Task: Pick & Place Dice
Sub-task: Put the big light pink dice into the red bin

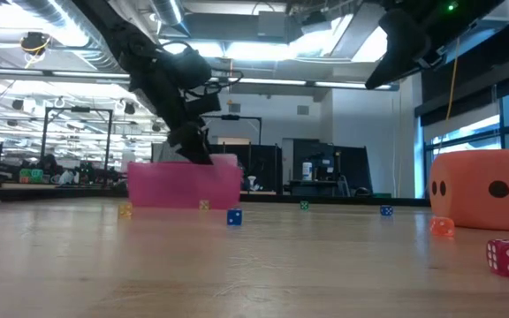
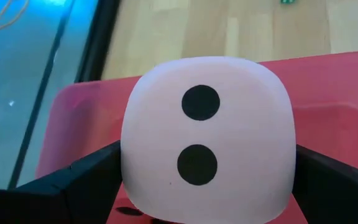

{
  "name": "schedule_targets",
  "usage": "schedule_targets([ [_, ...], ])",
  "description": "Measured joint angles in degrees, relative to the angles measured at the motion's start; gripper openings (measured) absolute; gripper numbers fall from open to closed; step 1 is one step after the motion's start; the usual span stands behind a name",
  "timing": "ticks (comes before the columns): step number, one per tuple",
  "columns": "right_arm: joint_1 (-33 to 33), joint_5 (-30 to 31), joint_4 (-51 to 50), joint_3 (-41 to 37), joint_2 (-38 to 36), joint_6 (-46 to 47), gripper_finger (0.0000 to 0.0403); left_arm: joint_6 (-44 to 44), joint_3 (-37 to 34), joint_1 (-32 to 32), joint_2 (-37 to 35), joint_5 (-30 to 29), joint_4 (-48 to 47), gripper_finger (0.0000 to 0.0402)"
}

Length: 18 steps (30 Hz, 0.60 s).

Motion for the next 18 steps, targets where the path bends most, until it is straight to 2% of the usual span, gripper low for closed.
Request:
schedule_targets([
  [6,0.0,-0.02,0.0,0.0,0.0,0.31,0.0004,-1.29,0.04,-0.26,2.37,2.74,3.46,0.04],
  [12,-0.01,-0.78,0.49,0.0,0.0,1.17,0.0004,-1.47,0.15,-1.92,5.87,3.02,7.34,0.04],
  [18,-0.07,-1.29,1.03,0.04,0.72,3.39,0.0004,-0.17,0.09,-4.1,6.39,2.64,11.51,0.04],
])
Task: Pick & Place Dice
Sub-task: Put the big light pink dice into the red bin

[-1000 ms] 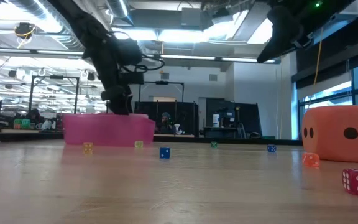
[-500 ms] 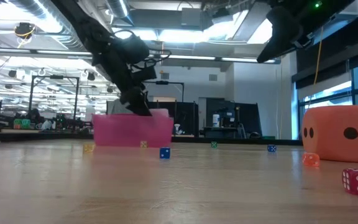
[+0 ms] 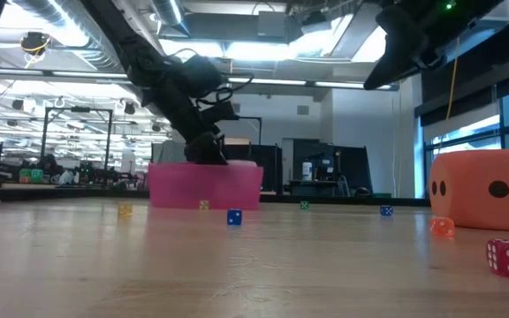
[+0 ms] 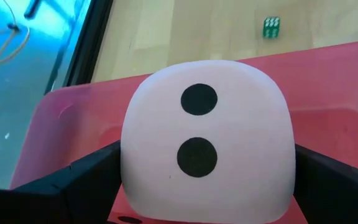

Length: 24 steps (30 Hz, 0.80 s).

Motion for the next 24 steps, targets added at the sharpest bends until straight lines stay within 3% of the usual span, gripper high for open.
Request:
schedule_targets([
  [24,0.0,-1.57,0.01,0.0,0.26,-0.2,0.0004,-0.52,-0.04,-1.4,-0.06,2.82,2.67,0.04],
])
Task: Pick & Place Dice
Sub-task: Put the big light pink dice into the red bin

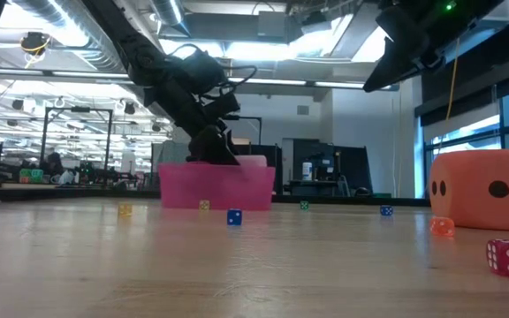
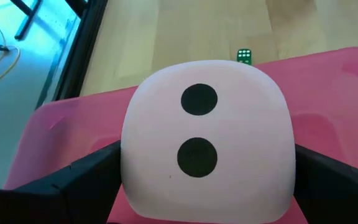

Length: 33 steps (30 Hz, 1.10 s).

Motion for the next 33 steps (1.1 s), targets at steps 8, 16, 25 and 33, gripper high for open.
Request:
schedule_targets([
  [8,0.0,0.02,0.0,0.0,0.0,-0.02,0.0004,-0.77,0.02,-0.68,-0.02,-0.17,1.72,0.04],
  [16,0.0,1.33,2.45,0.0,0.48,-0.12,0.0004,-0.69,0.02,-0.85,-0.66,-1.2,-1.18,0.04],
  [25,-5.08,5.9,20.05,-0.02,7.78,-17.36,0.0004,2.43,0.11,0.08,-1.66,-9.5,-0.48,0.04],
  [33,-15.6,-20.76,37.58,-0.02,11.72,-31.42,0.0004,-4.62,0.11,1.29,-1.73,-0.75,0.26,0.04],
])
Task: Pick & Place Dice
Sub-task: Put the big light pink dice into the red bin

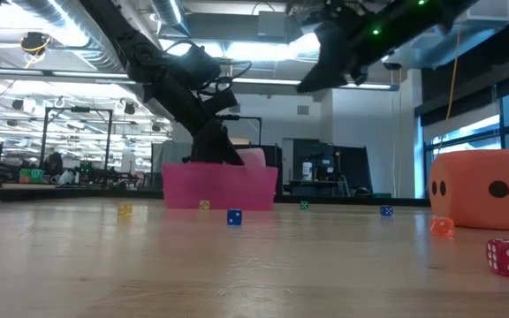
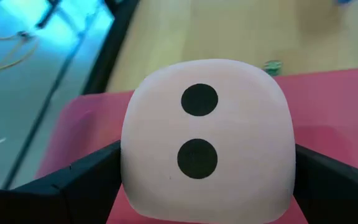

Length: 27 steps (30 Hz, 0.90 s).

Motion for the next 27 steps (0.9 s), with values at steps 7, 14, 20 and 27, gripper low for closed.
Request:
schedule_targets([
  [7,-7.45,-14.07,9.98,0.15,1.64,-0.33,0.0004,2.05,-0.04,-0.59,0.0,-0.8,1.22,0.04],
  [14,-10.92,-15.24,17.32,0.07,10.75,-0.08,0.0002,1.86,-0.04,-0.5,0.0,-2.42,1.86,0.04],
  [20,-12.41,-15.24,21.85,3.19,19.8,-0.1,0.0001,1.94,-0.04,-0.53,0.0,-2.4,1.84,0.04],
  [27,-13.97,-15.27,21.75,10.23,27.31,-1.8,0.0001,2.12,-0.04,-0.5,0.0,-2.53,1.79,0.04],
])
